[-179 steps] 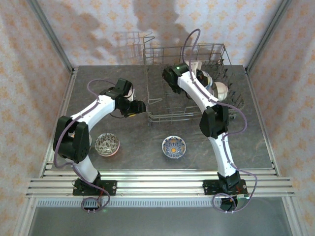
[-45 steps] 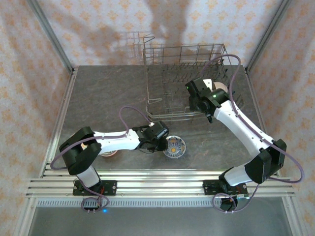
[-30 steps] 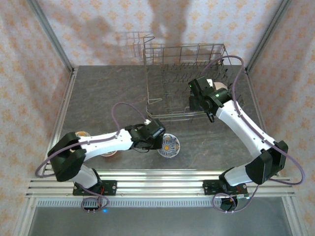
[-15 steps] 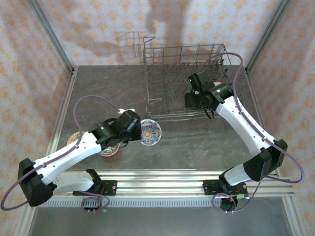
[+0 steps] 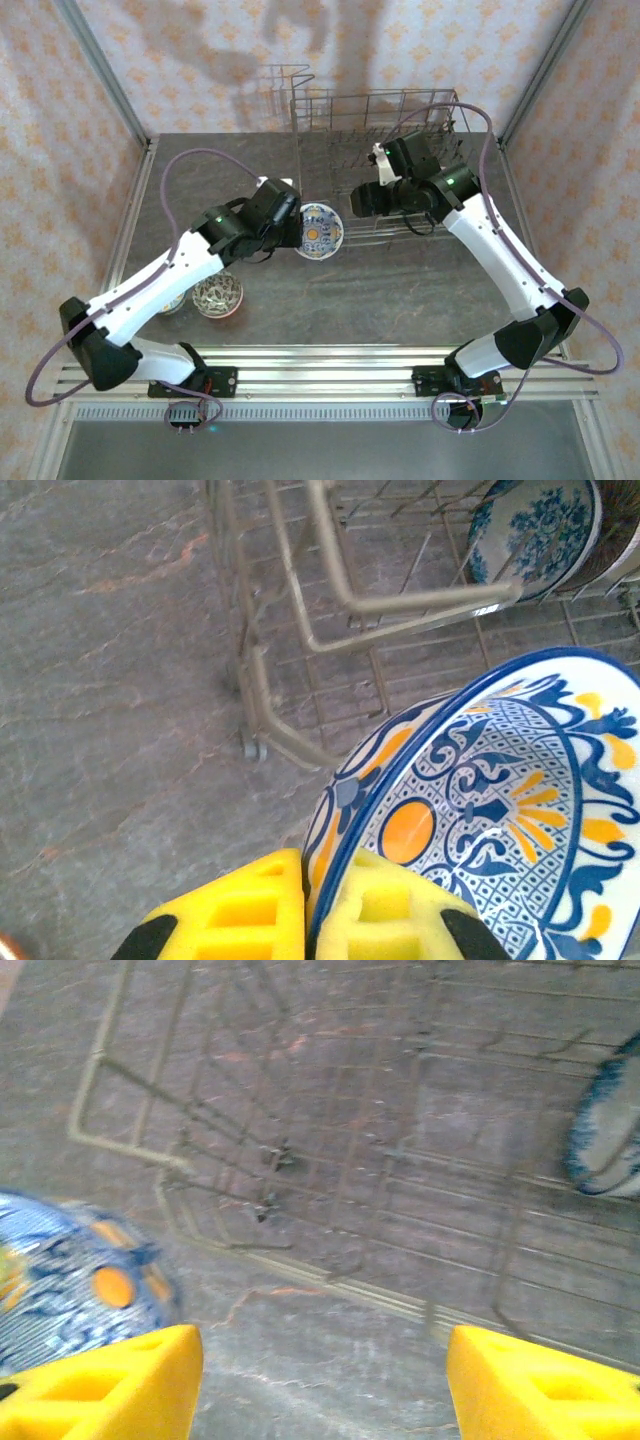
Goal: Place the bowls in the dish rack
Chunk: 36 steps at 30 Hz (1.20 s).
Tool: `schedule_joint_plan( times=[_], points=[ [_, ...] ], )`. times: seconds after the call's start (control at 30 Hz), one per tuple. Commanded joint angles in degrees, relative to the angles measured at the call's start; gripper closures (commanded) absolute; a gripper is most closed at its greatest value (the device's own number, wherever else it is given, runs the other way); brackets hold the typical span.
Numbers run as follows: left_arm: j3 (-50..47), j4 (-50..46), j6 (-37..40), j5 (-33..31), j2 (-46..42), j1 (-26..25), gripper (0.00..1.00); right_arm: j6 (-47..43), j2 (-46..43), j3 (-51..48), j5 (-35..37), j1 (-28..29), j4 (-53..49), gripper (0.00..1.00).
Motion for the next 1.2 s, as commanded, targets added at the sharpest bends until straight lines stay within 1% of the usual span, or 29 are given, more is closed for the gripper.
schedule_joint_plan(
  times=[0.0, 0.1, 0.27, 0.37, 0.43, 0.67, 0.7, 0.77, 0.83, 0.87, 0.93, 1.03, 1.1, 1.17],
  points=[
    [5.0, 0.7, 3.7, 0.3, 2.6, 0.6, 1.00, -1.5, -0.9, -0.5, -5.8, 0.5, 1.4, 0.37],
    [7.5, 1.9, 4.4, 1.6, 4.6, 0.6, 1.00, -1.7, -0.8, -2.1, -5.5, 0.5, 2.0, 0.41],
    [9.9, 2.4, 4.9, 2.3, 6.4, 0.6, 1.00, -1.5, -0.8, -5.7, -6.4, 0.5, 3.6, 0.44],
    [10.9, 2.4, 5.3, 2.5, 7.0, 0.6, 1.00, -1.4, -0.2, -6.6, -6.2, 0.5, 3.9, 0.51],
    [11.2, 2.5, 5.5, 2.4, 7.1, 0.6, 1.00, -1.3, -0.1, -7.1, -6.2, 0.5, 4.1, 0.53],
    [11.7, 3.5, 5.2, 3.0, 7.9, 0.6, 1.00, -0.2, -1.1, -9.0, -8.1, 0.5, 6.2, 0.69],
    [11.5, 4.0, 5.0, 3.4, 7.8, 0.5, 1.00, -0.1, -1.0, -8.9, -8.1, 0.5, 6.1, 0.72],
    [11.0, 4.9, 4.5, 3.7, 7.8, 0.5, 1.00, 0.2, -1.0, -9.0, -7.6, 0.5, 6.2, 0.75],
    [10.7, 5.6, 4.2, 4.0, 7.8, 0.5, 1.00, 0.5, -1.0, -8.8, -7.1, 0.5, 6.2, 0.81],
    [10.6, 5.7, 4.1, 4.2, 7.9, 0.5, 1.00, 0.8, -1.2, -8.9, -6.7, 0.5, 6.4, 0.82],
    [10.8, 5.6, 3.9, 4.2, 8.2, 0.4, 1.00, 1.3, -1.6, -8.8, -6.1, 0.5, 6.7, 0.90],
    [11.2, 4.6, 3.7, 3.6, 8.6, 0.3, 0.94, 2.4, -2.1, -8.0, -3.9, 0.5, 6.6, 0.99],
    [11.3, 4.1, 3.4, 3.2, 8.5, 0.3, 0.84, 3.0, -2.1, -7.0, -2.3, 0.5, 6.0, 1.00],
    [11.6, 3.7, 3.7, 2.7, 8.0, 0.3, 0.71, 3.9, -2.1, -5.7, 0.2, 0.3, 5.3, 1.00]
  ],
)
